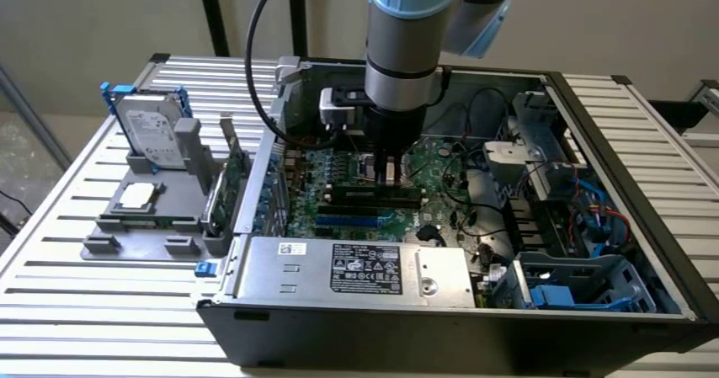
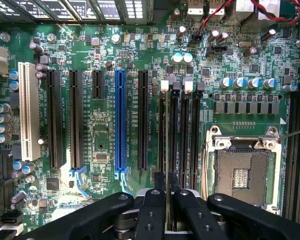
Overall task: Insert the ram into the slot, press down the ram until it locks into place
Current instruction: 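Insert the ram into the slot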
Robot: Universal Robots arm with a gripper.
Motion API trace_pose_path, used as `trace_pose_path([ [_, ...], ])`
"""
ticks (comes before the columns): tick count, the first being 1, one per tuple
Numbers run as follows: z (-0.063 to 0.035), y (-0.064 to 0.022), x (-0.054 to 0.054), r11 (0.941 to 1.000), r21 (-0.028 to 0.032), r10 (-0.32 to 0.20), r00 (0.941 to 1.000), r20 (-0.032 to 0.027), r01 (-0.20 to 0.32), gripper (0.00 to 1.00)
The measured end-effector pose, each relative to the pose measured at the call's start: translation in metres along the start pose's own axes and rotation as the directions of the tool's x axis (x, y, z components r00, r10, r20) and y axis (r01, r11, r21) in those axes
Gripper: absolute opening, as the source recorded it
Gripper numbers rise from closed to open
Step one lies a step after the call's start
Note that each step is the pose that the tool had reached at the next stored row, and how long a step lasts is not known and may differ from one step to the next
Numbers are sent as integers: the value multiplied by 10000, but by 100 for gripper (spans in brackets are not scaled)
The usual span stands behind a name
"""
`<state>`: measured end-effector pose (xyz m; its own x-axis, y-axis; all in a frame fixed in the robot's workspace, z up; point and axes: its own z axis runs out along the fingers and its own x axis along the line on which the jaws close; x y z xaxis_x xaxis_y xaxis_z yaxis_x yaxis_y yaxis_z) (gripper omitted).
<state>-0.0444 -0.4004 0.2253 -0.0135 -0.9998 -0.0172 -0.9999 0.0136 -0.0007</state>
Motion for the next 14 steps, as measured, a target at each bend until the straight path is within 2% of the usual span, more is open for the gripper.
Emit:
trace_pose_path([
  [14,1,-1,0,10000,2,60,10000,0,-60,14],
])
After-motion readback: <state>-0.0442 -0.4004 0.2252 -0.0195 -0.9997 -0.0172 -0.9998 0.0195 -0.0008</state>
